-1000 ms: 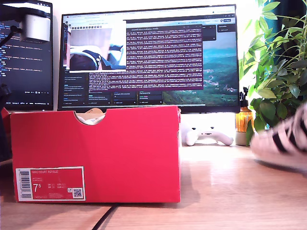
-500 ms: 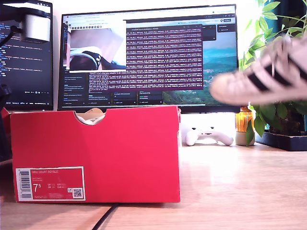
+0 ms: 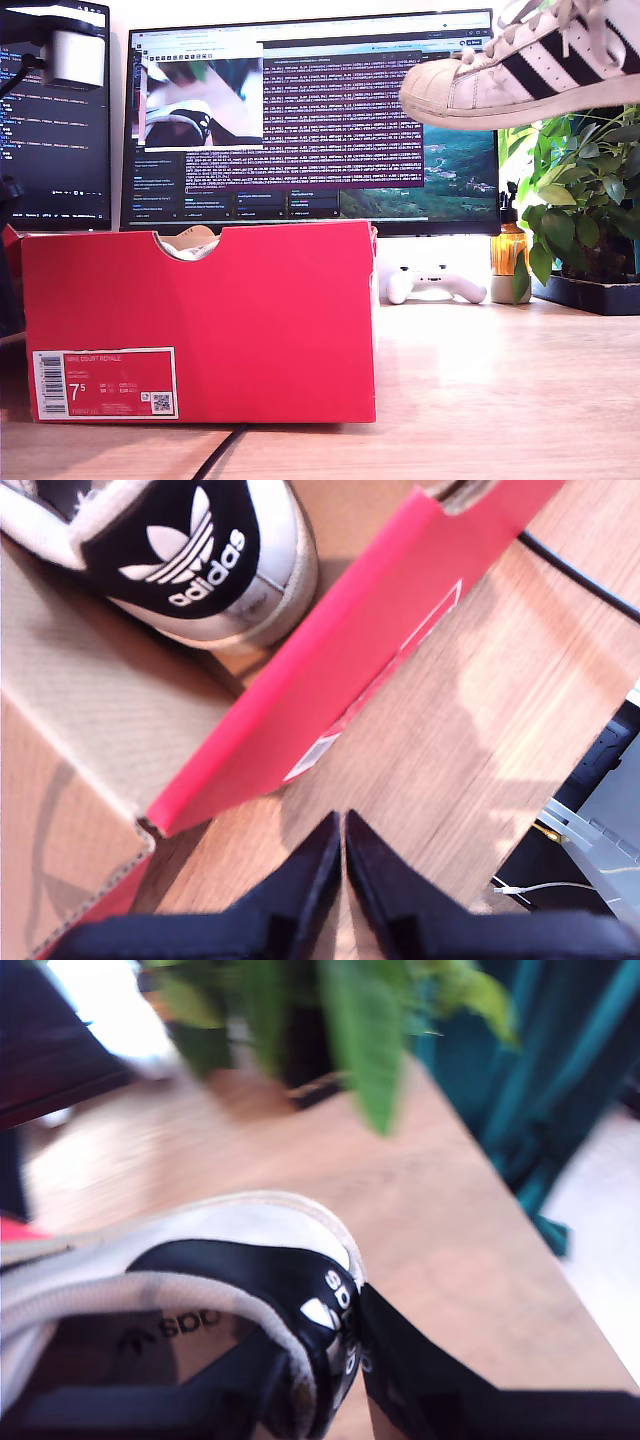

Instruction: Pack the white shoes by picking the first shoe and placing it inside the red shoebox, left side, then picking and rotating the second shoe and placing it in the shoebox

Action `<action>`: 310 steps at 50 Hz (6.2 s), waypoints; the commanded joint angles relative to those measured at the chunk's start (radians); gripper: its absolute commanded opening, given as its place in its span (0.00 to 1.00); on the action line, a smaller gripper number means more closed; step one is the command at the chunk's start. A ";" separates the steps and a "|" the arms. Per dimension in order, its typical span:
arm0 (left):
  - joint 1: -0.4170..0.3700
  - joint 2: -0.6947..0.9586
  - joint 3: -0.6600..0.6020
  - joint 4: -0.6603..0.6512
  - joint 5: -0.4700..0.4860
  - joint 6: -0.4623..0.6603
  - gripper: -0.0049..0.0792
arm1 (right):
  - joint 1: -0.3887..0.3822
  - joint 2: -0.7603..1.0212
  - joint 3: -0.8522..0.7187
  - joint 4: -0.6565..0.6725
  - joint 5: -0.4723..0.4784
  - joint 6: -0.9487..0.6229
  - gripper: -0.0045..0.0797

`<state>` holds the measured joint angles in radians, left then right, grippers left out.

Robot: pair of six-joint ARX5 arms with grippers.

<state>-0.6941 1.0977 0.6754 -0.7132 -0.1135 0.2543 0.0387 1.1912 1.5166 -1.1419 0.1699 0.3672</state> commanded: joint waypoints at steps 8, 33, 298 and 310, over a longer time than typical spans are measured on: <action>-0.005 0.011 -0.006 0.005 0.001 0.008 0.04 | -0.002 -0.031 0.031 0.119 -0.120 -0.039 0.04; -0.005 0.011 -0.006 0.005 0.001 0.008 0.04 | 0.001 -0.008 0.031 0.260 -0.202 -0.232 0.04; -0.005 0.011 -0.006 0.011 0.002 0.007 0.04 | 0.473 0.716 0.369 0.371 -0.290 -0.820 0.43; -0.005 0.011 -0.006 0.011 0.002 0.008 0.04 | 0.480 0.716 0.369 0.340 -0.291 -0.782 0.43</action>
<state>-0.6941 1.0977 0.6754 -0.7094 -0.1131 0.2546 0.5076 1.9190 1.8664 -0.8051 -0.1204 -0.4191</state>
